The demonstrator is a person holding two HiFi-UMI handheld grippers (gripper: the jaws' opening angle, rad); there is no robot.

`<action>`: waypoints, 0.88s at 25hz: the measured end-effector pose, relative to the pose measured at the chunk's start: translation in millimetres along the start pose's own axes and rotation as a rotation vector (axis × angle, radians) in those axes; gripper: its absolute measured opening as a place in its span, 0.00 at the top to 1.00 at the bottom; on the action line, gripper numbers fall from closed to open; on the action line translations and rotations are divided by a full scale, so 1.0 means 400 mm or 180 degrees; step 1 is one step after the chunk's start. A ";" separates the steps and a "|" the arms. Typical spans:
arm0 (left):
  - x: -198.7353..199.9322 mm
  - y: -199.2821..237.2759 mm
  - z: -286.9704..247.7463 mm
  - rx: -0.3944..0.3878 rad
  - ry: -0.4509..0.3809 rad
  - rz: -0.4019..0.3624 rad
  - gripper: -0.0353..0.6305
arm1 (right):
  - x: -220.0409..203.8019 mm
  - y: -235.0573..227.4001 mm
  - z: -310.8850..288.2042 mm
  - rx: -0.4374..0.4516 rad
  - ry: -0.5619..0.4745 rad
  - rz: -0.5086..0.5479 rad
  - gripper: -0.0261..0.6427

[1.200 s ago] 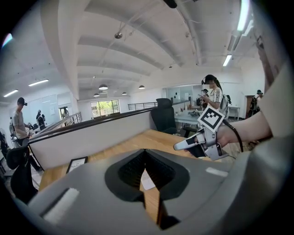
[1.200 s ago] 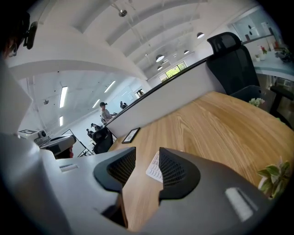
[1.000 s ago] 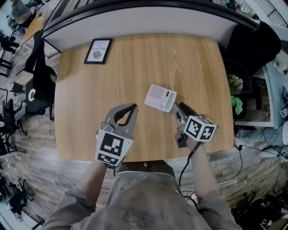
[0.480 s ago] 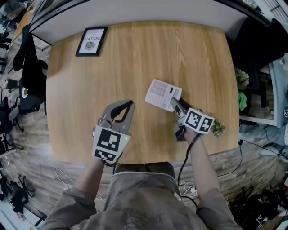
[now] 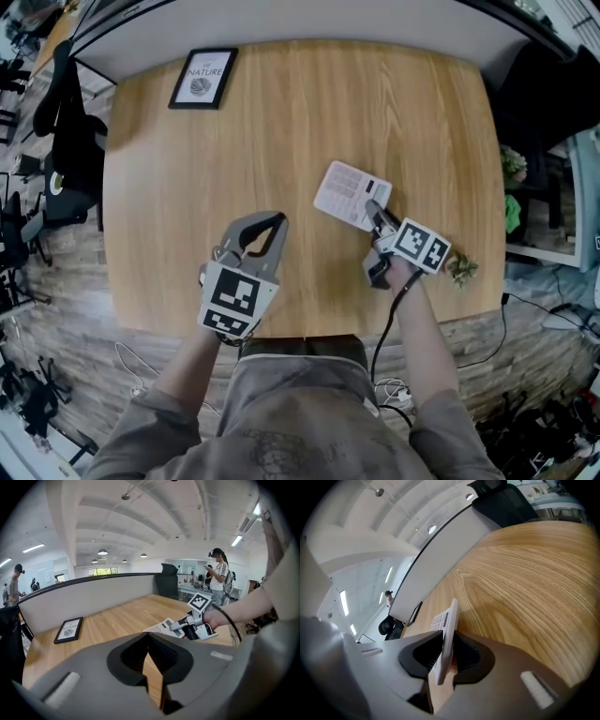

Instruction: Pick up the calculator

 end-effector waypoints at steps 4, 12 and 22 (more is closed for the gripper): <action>0.004 -0.004 0.040 0.0011 -0.0006 -0.0025 0.94 | -0.002 0.039 0.043 -0.0074 -0.0116 0.0088 0.86; 0.066 0.002 0.140 0.0131 -0.0184 -0.0121 0.94 | 0.032 0.218 0.220 0.0191 -0.0441 0.0582 0.86; 0.200 0.028 0.320 0.0300 -0.0648 -0.0081 0.94 | 0.024 0.523 0.464 0.0640 -0.0897 0.1602 0.86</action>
Point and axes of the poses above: the fingertips, and each gripper's own axes: z backward along the fingers, y to its left, x out of its top, the point moved 8 cm from there along z, backward along the fingers, and after that the axes turned 8 degrees about -z, right-handed, at the moved point
